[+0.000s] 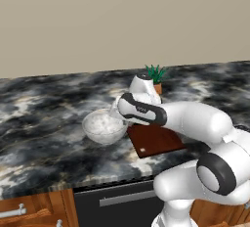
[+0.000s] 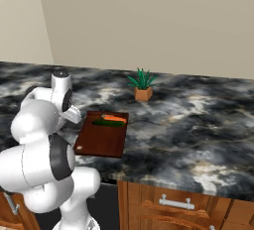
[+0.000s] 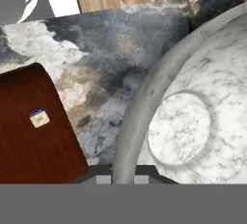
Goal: Place the two vegetables and bowl onto the tray for setting up a vegetable dip station.
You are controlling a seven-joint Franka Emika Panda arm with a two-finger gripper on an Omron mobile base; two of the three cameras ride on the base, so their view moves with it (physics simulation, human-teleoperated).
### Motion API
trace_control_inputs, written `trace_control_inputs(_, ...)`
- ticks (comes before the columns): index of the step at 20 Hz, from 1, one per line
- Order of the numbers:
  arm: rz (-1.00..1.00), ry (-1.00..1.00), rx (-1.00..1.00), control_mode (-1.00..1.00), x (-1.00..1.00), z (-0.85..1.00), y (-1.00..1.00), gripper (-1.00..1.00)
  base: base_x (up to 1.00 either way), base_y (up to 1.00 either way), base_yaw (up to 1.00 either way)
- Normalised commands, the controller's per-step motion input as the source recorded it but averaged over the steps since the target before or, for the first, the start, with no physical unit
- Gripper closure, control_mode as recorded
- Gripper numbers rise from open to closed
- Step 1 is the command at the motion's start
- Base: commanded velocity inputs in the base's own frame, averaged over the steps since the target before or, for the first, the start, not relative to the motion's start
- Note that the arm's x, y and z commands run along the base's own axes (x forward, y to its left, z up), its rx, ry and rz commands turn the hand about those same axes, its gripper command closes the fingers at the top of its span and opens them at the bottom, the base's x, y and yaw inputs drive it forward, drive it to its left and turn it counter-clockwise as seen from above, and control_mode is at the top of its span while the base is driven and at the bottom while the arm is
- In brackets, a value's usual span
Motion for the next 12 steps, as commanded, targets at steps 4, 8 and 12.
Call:
trace_control_inputs(4,0.0,0.0,0.0,-1.0,0.0,0.3,-0.51,1.0,0.0,0.0,0.0)
trace_control_inputs(8,-0.02,-0.01,0.0,-1.0,0.0,0.16,-0.67,1.0,0.0,0.0,0.0)
trace_control_inputs(12,-0.04,0.0,0.0,-1.0,-0.01,0.02,-0.68,1.0,0.0,0.0,0.0)
